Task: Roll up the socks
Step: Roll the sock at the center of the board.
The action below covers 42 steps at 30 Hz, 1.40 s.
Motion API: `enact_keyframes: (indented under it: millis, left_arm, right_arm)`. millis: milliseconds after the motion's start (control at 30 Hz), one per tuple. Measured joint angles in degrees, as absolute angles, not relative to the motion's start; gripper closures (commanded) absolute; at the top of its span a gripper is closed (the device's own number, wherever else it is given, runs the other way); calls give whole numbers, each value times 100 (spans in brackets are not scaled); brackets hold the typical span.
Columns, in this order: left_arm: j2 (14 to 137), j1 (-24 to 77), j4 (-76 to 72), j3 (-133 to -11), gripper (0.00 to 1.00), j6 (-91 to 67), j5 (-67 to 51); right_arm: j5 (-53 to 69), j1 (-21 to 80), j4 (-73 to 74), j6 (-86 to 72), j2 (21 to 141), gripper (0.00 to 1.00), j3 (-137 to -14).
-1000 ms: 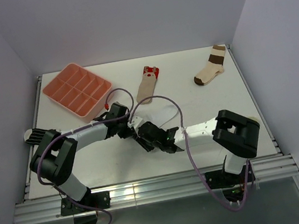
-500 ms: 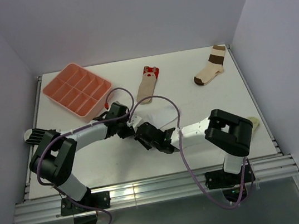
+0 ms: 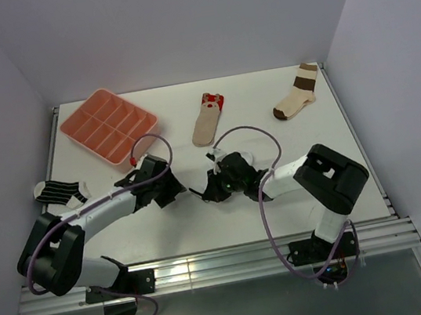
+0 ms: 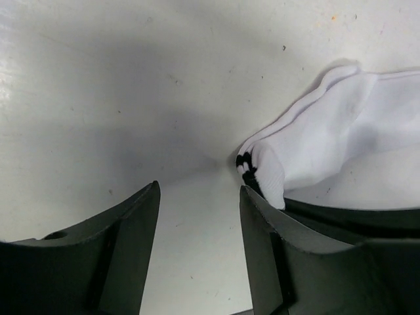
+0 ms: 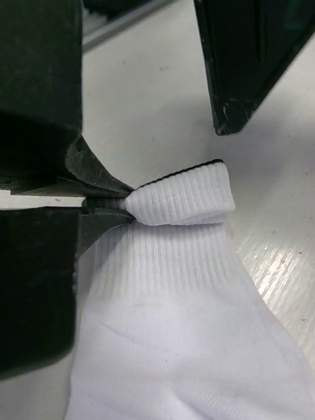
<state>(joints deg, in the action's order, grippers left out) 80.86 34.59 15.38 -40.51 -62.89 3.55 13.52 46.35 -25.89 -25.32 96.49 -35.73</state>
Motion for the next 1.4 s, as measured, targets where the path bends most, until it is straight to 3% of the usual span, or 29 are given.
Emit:
enact_keyframes:
  millis: [300,600,700,1000,1033,1133,1400]
  left_arm:
    - [7891,3459,1011,-3516,40,-6692,64]
    - [8077,3487,445,-3494,42,-6904,-38]
    - [8274,3492,390,-3494,46,-6980,-71]
    - [8670,3518,530,-3802,82,-7118,-172]
    - [8731,3524,637,-3920,90,-7100,-169]
    - [8995,3542,1155,-4394,99,-6984,-172]
    - [9673,3605,2506,-5553,100,-6624,-123]
  right_arm:
    - [2724,4134,-3841,-3745,10226,100,-3256]
    - [3109,4108,-4342,-4202,10525,100,-3216]
    - [3114,4101,-4351,-4241,10534,100,-3216]
    - [3094,4099,-4342,-4250,10534,99,-3216]
    - [3089,4099,-4340,-4246,10534,97,-3218]
    - [3009,4115,-4261,-4202,10475,91,-3218]
    - [1935,4488,-3393,-3629,9717,59,-3197]
